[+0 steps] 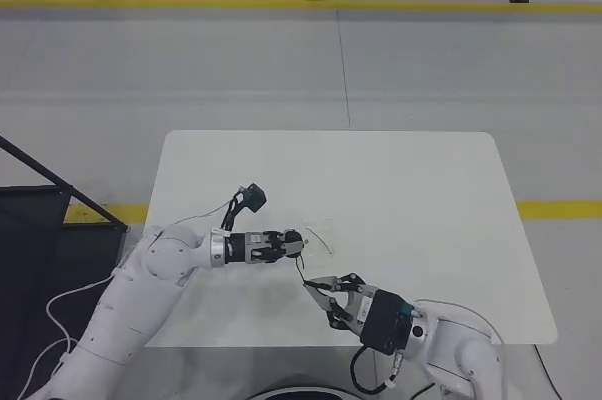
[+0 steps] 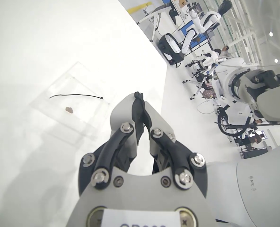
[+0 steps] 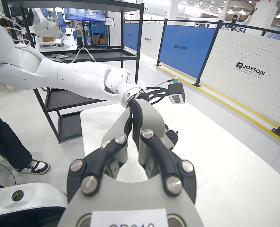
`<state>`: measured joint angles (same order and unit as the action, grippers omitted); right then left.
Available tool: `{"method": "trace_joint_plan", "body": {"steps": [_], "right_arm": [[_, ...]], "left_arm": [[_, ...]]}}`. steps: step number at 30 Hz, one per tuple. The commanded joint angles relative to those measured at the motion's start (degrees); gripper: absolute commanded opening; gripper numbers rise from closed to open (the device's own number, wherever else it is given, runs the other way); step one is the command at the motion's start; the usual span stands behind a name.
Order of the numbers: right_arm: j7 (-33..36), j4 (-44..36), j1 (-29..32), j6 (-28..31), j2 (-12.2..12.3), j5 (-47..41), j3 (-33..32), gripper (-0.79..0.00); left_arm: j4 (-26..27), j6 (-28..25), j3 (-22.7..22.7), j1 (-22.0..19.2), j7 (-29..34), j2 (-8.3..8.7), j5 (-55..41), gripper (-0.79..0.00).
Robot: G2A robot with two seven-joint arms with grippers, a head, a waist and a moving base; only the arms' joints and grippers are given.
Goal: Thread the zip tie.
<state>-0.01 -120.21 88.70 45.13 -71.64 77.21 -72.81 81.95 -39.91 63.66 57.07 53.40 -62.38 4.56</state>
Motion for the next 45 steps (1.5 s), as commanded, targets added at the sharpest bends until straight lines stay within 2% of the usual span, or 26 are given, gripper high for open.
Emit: {"method": "trace_joint_plan", "body": {"steps": [1,11,16,29,45], "right_arm": [[-0.1,0.9,-0.8,0.3,0.0,-0.7,0.5,-0.785],[-2.9,1.9,-1.4,1.3,0.8,-0.3,-1.1,-0.785],[-1.6,1.5,-1.0,1.2,1.2,1.3,-1.2,-0.785],[-1.0,1.5,-1.0,-3.5,1.5,1.0,-0.2,-0.785],[0.3,2.0,-1.5,-3.9,2.2,-0.6,-0.1,-0.785]], "left_arm": [[0.9,-0.4,-0.6,-0.6,1.0,0.08,2.3,-0.785],[2.1,-6.0,-3.1,-3.1,2.9,0.26,6.1,-0.785],[2.3,-7.6,-3.6,-3.4,2.5,0.49,6.7,-0.785],[4.3,-8.8,-3.7,-2.3,0.9,1.43,8.3,-0.785],[5.4,-9.1,-4.4,-1.8,-0.8,2.31,9.1,-0.785]]}}
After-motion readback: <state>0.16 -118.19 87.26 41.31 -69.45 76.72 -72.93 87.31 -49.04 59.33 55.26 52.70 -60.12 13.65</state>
